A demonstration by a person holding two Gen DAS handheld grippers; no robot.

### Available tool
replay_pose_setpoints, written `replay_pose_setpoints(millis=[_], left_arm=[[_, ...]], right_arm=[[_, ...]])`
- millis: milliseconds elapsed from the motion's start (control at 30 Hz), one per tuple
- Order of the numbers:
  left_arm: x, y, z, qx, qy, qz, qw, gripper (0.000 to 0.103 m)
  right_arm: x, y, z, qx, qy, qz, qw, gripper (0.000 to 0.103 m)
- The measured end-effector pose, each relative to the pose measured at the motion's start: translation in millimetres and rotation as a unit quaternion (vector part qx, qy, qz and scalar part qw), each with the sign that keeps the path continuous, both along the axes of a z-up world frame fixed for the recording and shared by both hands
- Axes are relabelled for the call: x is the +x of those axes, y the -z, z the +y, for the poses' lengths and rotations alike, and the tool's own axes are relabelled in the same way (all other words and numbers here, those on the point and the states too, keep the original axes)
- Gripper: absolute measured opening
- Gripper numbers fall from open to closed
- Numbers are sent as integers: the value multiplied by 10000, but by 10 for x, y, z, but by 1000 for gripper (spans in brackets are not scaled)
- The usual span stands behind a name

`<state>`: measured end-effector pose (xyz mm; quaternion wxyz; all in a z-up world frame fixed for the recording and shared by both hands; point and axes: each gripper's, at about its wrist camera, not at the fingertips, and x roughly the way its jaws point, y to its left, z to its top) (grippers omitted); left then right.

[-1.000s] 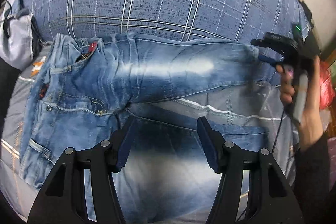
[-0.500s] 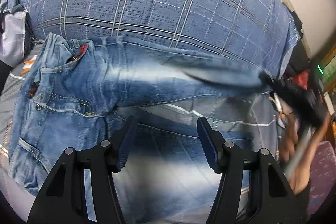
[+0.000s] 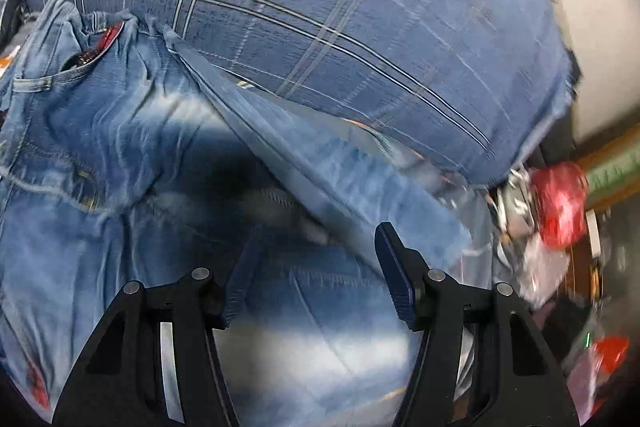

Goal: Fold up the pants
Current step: 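Grasp the jeans leg hem with the right tool while the left tool grasps the waist edge, then lift and fold the held jeans leg over the other leg with both tools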

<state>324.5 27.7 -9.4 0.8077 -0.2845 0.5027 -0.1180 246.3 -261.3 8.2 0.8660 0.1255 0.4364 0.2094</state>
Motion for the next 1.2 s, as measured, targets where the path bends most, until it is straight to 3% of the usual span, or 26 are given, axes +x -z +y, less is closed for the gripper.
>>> replay_pose_setpoints(millis=[133,233,367,400,433,533,633,733,867,933,1067,1167,1200], left_arm=[[329,211,13,-83,-119,286,9995,59],[457,314,113,-364,-393,332,9980,59],[586,447,203,-299,-597,562,9962,58],[612,495,232,-327,-638,659,9952,45],[626,537,281,-428,-709,715,9940,25],[589,550,392,-676,-875,645,9918,5],[471,348,448,-938,-991,323,9901,3],[237,55,489,-1370,-1128,-56,9841,3],[-231,-220,507,-1502,-1185,-483,9803,3],[-466,-228,556,-1651,-1195,-554,9774,3],[-730,-64,566,-1445,-1166,-387,9818,3],[-827,152,666,-1582,-1284,-110,9789,3],[-862,204,688,-1606,-1316,-59,9782,3]], right_arm=[[-14,24,-15,46,-104,25,9999,5],[-42,16,30,-99,-180,5,9998,5],[-87,36,84,-304,-256,-34,9992,5],[-94,33,93,-290,-276,-45,9992,5],[-105,30,93,-269,-309,-57,9991,5],[-112,43,100,-315,-343,-91,9989,5],[-4,126,-62,-87,-218,-8,9997,5],[116,182,-379,605,139,106,9980,3],[0,44,-773,1300,527,-419,9892,2],[-56,50,-918,1462,703,-452,9857,2],[-187,109,-948,1849,667,-158,9804,2],[-204,225,-679,1545,526,317,9861,6],[-182,280,-582,1445,467,491,9872,13]])
